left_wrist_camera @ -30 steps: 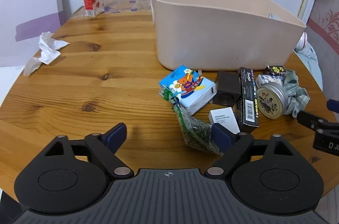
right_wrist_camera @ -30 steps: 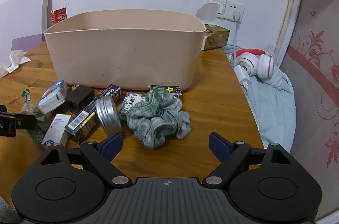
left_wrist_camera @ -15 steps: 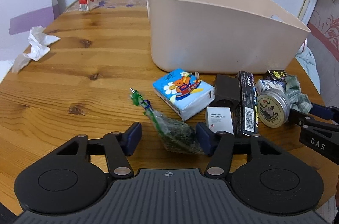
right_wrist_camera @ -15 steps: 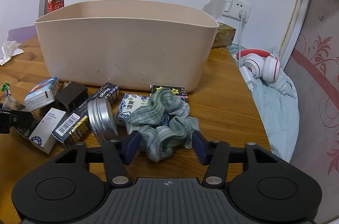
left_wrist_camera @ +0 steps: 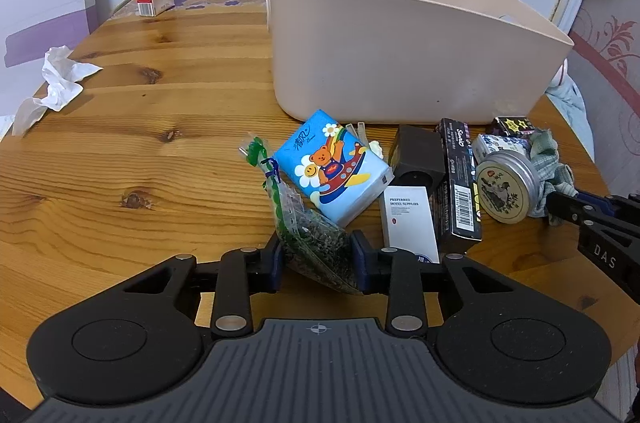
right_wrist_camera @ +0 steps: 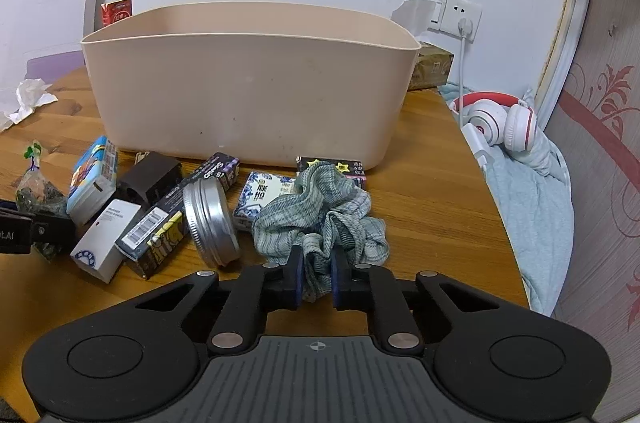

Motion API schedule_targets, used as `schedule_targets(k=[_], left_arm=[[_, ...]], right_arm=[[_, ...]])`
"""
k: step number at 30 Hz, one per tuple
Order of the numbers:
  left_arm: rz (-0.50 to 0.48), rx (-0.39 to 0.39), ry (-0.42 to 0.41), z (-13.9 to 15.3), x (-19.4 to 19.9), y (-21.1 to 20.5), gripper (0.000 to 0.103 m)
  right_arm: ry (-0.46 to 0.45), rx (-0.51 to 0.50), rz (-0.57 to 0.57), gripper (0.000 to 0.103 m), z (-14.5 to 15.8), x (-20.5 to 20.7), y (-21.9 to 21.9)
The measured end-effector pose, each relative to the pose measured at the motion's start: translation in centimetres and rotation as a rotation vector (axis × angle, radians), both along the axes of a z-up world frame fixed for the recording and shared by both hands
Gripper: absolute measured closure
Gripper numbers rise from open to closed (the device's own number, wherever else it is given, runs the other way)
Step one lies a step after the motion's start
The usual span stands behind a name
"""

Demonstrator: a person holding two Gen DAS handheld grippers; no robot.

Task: Organize objects
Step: 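Grasp the herb bag with the left tool while the right tool grasps the plaid scrunchie, then carry herb bag and scrunchie over the basket and open both tools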

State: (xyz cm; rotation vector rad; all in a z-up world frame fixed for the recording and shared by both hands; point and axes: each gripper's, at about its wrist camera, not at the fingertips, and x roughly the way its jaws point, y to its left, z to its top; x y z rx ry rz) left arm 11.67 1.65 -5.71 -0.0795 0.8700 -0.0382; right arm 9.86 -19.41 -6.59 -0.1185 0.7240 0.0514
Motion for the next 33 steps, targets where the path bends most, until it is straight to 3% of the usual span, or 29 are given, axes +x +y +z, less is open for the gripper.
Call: schedule_targets(k=[11,20,33], left_arm=[[-0.018,0.019,-0.05,1.9,-1.5,0.1,0.07],[-0.033,0.06,-0.153,5.0,-2.4,0.0,0.07],[-0.044,0.101,-0.276,9.4,0.7,-0.6,0.07]], right_arm=[[-0.075,0.032,-0.025,0.092,2.3,-2.3,-0.8],[-0.154,0.025,-0.035,0.092,5.1,-3.4,-1.7],[-0.28,0.026,-0.045,0.091,9.6,-1.8,-2.4]])
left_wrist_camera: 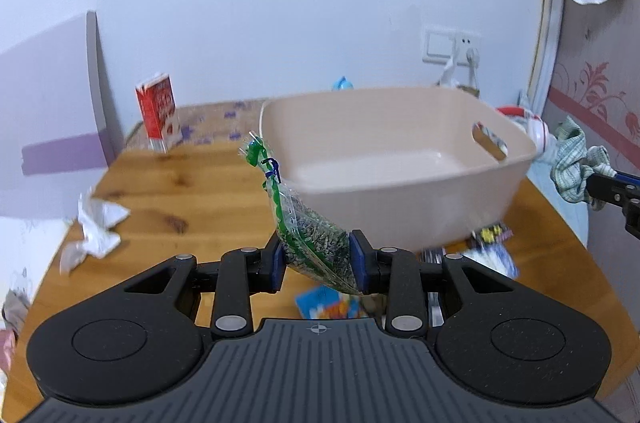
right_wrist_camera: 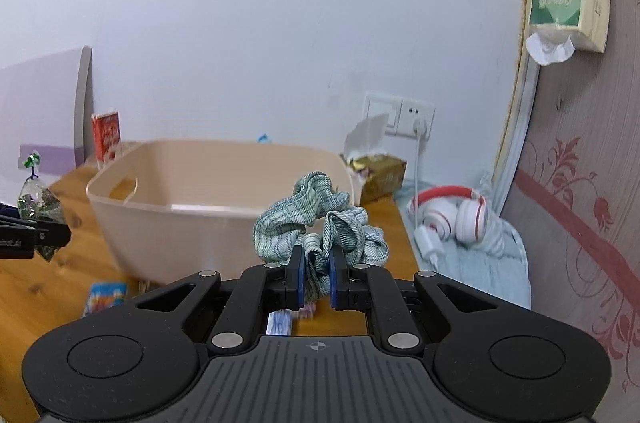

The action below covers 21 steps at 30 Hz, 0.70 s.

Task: Organize objects
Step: 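Carry herb bag and scrunchie over the basket and open both tools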

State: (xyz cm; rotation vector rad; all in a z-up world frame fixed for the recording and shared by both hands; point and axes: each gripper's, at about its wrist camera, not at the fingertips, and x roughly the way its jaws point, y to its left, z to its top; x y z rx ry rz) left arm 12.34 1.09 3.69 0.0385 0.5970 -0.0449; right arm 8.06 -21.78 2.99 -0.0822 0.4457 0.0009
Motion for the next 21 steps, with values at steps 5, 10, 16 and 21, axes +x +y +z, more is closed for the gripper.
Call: schedule_targets(k=[5,10,16,21], left_arm=[[0.007,0.012,-0.035,1.4,2.7,-0.4,0.07],[-0.008,0.026,-0.05,1.7,5.7,-1.0,0.07],[-0.009,0.066,-0.045,1.8,8.7,-2.2,0.069],[-0.02,0.068,0.021,1.1,11.2,-3.0,0.069]], right_arm=[[-0.028,-0.024,0.017,0.091,1.4,1.8,0.6],[-0.035,-0.077,0.045,0.091,2.2,4.0,1.8],[-0.01,-0.099,0.075,0.091,2.4,7.0,3.1],[0.036,-0.091,0.09,0.091,1.9,9.5,3.7]])
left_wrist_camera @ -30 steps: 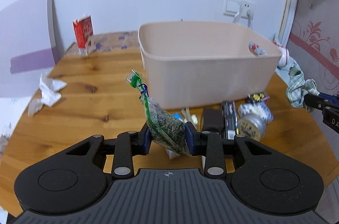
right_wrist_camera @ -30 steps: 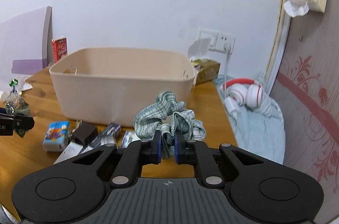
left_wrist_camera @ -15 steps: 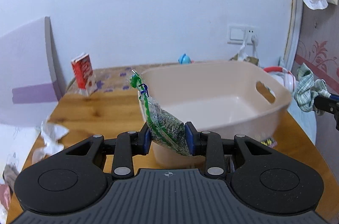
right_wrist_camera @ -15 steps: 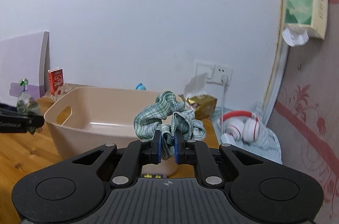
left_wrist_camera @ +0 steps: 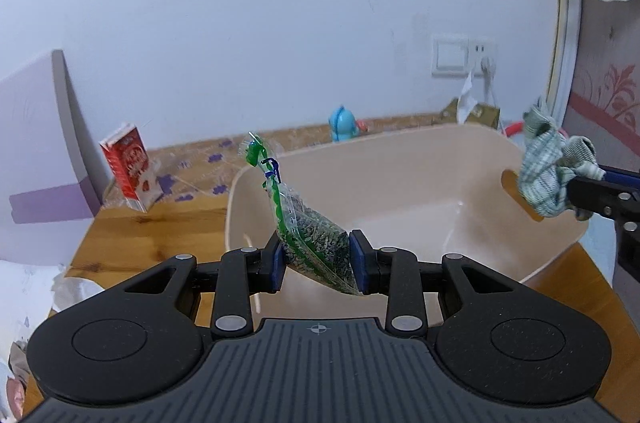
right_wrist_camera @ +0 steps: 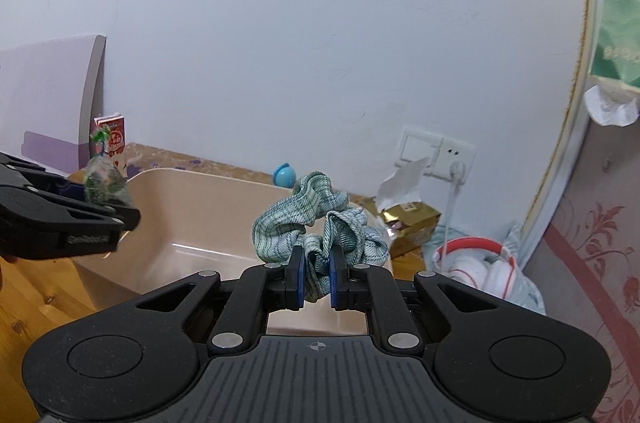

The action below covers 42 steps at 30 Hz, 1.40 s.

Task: Organize objects
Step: 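Carry herb bag and scrunchie over the basket and open both tools, then withdraw both tools from the basket back toward the remaining items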

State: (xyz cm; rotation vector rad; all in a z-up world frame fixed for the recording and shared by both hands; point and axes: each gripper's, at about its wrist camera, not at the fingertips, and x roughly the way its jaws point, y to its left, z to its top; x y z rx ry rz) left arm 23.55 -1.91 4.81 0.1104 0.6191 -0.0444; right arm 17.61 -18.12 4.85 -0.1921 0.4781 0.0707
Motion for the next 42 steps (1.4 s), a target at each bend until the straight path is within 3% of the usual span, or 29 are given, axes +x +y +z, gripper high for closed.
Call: schedule_targets(k=[5,15,26,28,30,32,35,42], left_arm=[[-0.008,0.02,0.092,-1.2,2.3,-0.7,0.069],[0.003,0.013,0.283,-4.7,6.5,-0.9,0.069],[-0.012,0.029,0.351,-6.7,7.4,-1.0,0.068],[-0.022,0.012,0.342,-6.5,7.2,-0.8,0.062],[-0.035,-0.009,0.328,-6.1,6.8,-0.8,0.053],[-0.04,-0.027,0.315,-5.6,6.5,-1.0,0.044],[-0.038,-0.028,0.287,-4.8,5.9,-1.3,0.039],[-0.018,-0.021,0.201,-2.4,4.4,-1.2,0.026]], right_arm=[[0.042,-0.02,0.007,0.091,-1.4,2.2,0.6],[0.248,0.011,0.036,0.091,-4.6,6.1,0.3],[0.384,0.022,0.04,0.09,-5.8,8.8,0.3],[0.378,0.018,0.033,0.086,-5.7,8.7,0.3],[0.365,0.016,0.03,0.071,-5.5,8.3,0.4],[0.342,0.004,0.021,0.066,-5.2,7.9,0.5],[0.311,0.008,0.01,0.045,-4.6,7.3,0.5],[0.248,0.022,0.009,0.023,-2.6,5.4,0.3]])
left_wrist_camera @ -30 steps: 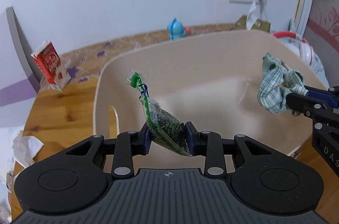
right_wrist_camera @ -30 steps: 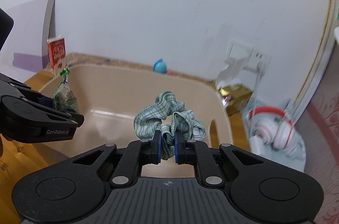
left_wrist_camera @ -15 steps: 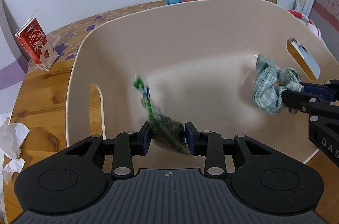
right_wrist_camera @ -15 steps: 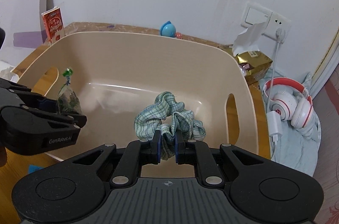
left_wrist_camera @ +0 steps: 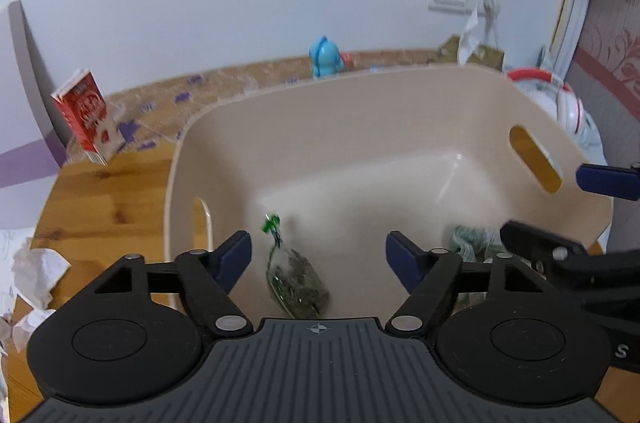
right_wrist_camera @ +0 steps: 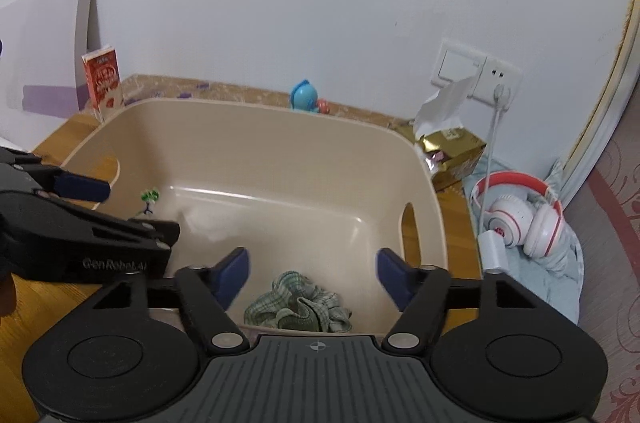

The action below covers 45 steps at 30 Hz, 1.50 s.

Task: Organize objects
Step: 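Withdraw both tools from the basket back toward the remaining items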

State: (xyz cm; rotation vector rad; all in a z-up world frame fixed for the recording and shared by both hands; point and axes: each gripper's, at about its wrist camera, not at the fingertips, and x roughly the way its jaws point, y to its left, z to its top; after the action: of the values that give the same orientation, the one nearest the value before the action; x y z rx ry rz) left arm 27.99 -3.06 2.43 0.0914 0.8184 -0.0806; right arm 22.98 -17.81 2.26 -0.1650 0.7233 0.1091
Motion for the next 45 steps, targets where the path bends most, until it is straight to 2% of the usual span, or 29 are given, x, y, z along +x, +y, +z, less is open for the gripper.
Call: schedule_targets(k=[2,5,11,22,30,41,45], left_arm=[[0.004,-0.006,-0.014,0.7,-0.4,0.3,0.025],[0.011,-0.004,-0.039,1.5,-1.1,0.6,0.025],[0.013,-0.017,-0.067,2.5,-2.9,1.4,0.025],[-0.002,-0.041,-0.109,3.2,-8.0,3.2,0.021],[0.003,-0.071,-0.101,2.3,-11.6,5.2,0.02],[-0.003,-0.072,-0.069,-0.1,-15.6,6.8,0.02],[-0.012,-0.076,-0.062,-1.1,-16.8,7.1,0.02]], right_arm=[[-0.017,0.006,-0.002,0.022,0.6,-0.6,0.0],[-0.051,0.016,-0.005,0.009,1.3,-1.5,-0.1],[-0.105,0.031,-0.004,0.0,2.4,-3.6,-0.2],[-0.142,0.028,0.005,0.0,2.8,-8.0,-0.5],[-0.128,0.003,0.02,0.0,1.7,-11.5,-0.3],[-0.089,0.0,0.012,0.0,-0.4,-14.8,-0.5],[-0.106,0.01,0.003,0.0,-1.4,-15.8,-0.6]])
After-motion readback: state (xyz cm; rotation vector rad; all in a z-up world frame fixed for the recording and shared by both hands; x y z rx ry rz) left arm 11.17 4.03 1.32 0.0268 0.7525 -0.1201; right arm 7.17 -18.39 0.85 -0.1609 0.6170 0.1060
